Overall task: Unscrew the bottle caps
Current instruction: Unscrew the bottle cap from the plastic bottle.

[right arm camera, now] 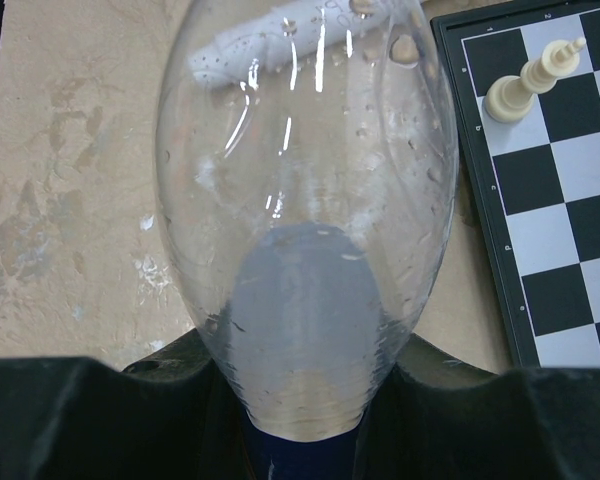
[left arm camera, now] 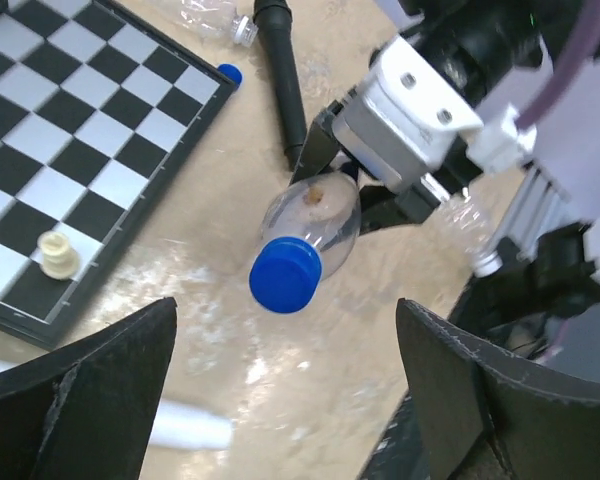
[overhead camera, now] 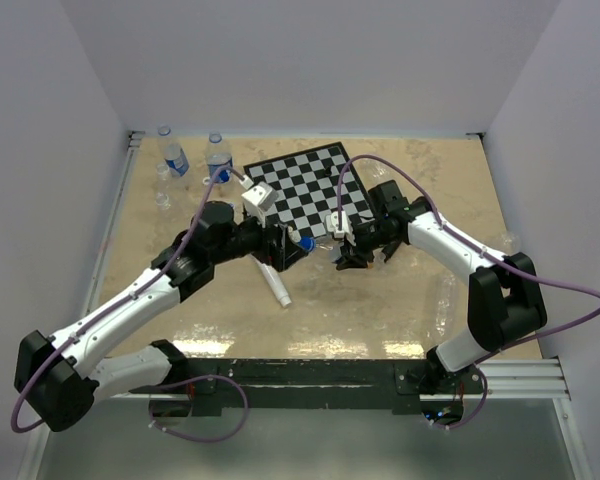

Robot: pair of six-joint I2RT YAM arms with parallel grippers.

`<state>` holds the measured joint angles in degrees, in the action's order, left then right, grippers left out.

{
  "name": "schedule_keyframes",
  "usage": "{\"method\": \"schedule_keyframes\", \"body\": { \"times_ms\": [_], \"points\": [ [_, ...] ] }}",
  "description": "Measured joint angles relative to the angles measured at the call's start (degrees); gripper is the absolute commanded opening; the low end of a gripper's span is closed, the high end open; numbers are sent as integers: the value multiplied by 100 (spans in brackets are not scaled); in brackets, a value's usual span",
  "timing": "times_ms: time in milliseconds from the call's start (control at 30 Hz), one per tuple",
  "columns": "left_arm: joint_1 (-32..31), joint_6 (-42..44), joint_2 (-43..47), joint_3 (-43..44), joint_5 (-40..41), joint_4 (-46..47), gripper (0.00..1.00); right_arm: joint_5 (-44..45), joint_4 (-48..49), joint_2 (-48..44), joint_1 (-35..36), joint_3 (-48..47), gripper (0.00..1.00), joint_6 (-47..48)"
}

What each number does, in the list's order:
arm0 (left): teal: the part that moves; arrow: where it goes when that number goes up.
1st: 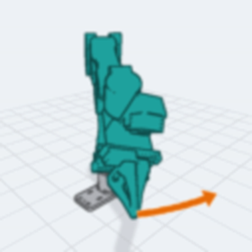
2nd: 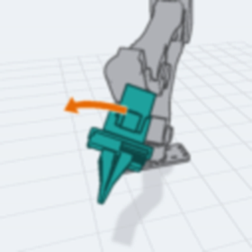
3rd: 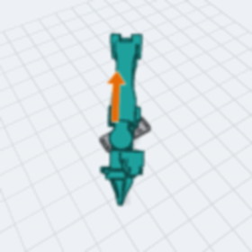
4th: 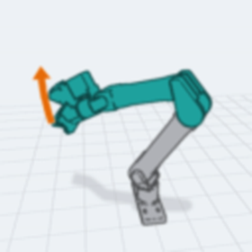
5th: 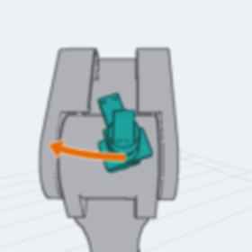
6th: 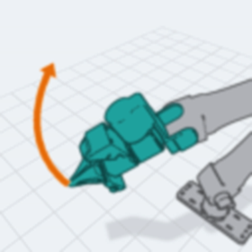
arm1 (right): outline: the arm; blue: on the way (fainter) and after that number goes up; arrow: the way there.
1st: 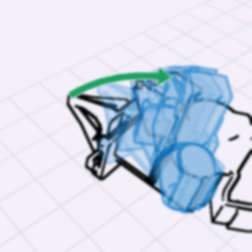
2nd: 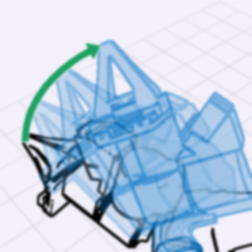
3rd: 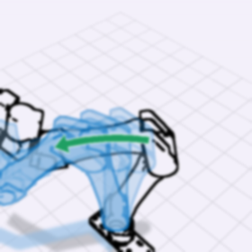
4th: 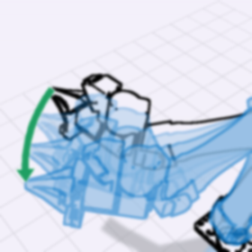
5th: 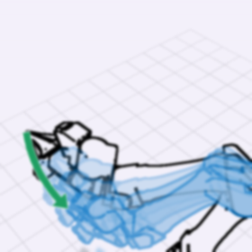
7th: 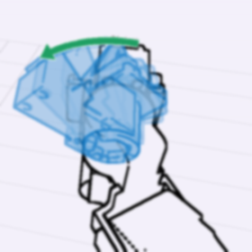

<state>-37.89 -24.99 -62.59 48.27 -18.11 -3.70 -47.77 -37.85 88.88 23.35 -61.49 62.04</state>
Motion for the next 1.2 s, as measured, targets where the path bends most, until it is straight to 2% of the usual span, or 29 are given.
{"method": "schedule_keyframes", "body": {
  "times_ms": [167,333,500,700,1200],
  "points": [
    [0,1915,503,-164,-317,-289,95,0,-26,0,0,0,7,63],
    [0,3882,1226,-728,-831,-46,95,-2,-68,0,0,0,7,184],
    [-2,5071,1119,-918,-1156,199,93,-42,-179,0,0,0,7,363],
    [-2,5619,717,-905,-1495,354,92,-127,-212,0,0,0,7,516],
    [-2,5630,544,-975,-1873,986,91,-131,-374,2,0,0,8,745]
  ]
}}
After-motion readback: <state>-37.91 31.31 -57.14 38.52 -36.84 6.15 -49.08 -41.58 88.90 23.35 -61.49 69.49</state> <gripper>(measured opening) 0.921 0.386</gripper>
